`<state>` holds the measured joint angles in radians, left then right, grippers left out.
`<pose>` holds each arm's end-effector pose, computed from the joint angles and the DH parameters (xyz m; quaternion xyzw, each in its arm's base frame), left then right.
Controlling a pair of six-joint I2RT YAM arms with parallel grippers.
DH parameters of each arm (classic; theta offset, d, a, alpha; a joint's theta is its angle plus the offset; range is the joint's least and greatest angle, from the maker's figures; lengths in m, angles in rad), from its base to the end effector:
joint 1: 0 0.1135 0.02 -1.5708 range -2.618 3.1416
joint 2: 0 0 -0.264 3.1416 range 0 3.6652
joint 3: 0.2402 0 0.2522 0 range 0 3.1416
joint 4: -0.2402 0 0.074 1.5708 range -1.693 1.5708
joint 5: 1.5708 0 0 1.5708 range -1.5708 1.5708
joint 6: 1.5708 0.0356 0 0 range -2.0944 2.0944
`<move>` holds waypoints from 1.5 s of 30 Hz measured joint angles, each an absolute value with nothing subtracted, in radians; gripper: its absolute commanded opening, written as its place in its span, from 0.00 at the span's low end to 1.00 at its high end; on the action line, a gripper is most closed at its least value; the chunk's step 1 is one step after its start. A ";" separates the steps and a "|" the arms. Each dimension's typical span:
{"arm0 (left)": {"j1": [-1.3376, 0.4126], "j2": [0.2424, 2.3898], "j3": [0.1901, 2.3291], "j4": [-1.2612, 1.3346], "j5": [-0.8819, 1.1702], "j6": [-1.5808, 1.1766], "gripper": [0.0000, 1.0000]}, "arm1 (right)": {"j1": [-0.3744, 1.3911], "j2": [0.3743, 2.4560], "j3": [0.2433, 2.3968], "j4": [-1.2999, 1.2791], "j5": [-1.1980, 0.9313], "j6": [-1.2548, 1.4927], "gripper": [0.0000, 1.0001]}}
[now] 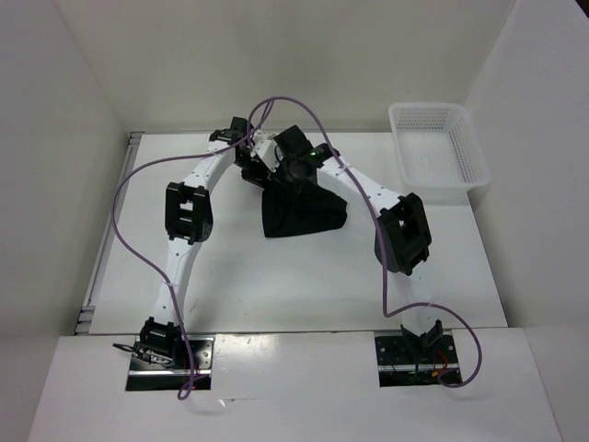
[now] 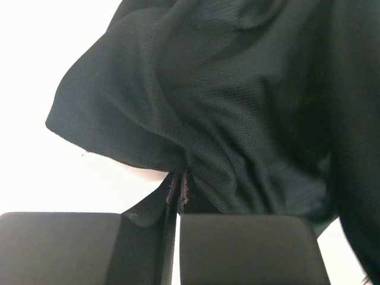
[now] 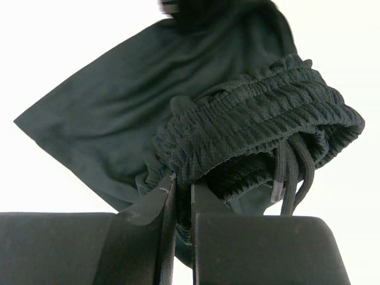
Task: Fold and stack the shorts
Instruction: Fold the shorts
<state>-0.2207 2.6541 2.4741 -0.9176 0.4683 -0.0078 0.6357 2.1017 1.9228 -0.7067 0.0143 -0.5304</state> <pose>0.5363 -0.1368 0.1582 0.1546 0.9345 -0.2501 0.2008 0.3823 0.2815 0.2718 -0.5166 0.7876 0.0109 0.3358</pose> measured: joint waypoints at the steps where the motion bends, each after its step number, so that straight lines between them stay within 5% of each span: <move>1: -0.217 2.654 2.474 -0.918 0.467 -0.008 0.00 | 0.645 2.109 1.930 -0.714 0.010 -0.536 0.00; 10: -0.186 2.666 2.495 -0.924 0.466 -0.008 0.06 | 0.709 2.140 1.941 -0.730 0.001 -0.556 0.01; 13: -0.186 2.666 2.497 -0.925 0.462 -0.008 0.11 | 0.732 2.154 1.942 -0.727 0.021 -0.548 0.19; 14: -0.186 2.666 2.497 -0.925 0.460 -0.008 0.12 | 0.742 2.161 1.947 -0.729 0.024 -0.543 0.32; 17: -0.186 2.667 2.498 -0.927 0.459 -0.010 0.33 | 0.773 2.190 2.011 -0.740 -0.006 -0.513 0.48; 21: -0.179 2.667 2.515 -0.928 0.453 -0.011 0.58 | 0.810 2.209 2.181 -0.746 -0.099 -0.480 0.49; 24: -0.150 2.666 2.532 -0.924 0.427 -0.010 0.84 | 0.826 2.167 2.239 -0.727 -0.156 -0.459 0.49; 25: -0.136 2.663 2.539 -0.923 0.414 -0.005 1.00 | 0.829 2.149 2.238 -0.728 -0.163 -0.457 0.48; 35: 0.009 2.514 2.491 -0.935 0.353 -0.005 1.00 | 0.648 1.840 1.779 -0.692 -0.138 -0.492 0.43; 45: -0.330 2.402 2.474 -0.916 0.400 -0.003 1.00 | 0.382 2.018 1.676 -0.684 -0.181 -0.578 0.44</move>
<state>-0.3298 2.4020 2.4737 -0.9165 0.4000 -0.0032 0.3824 2.0178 1.6756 -0.6842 -0.1806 -0.5777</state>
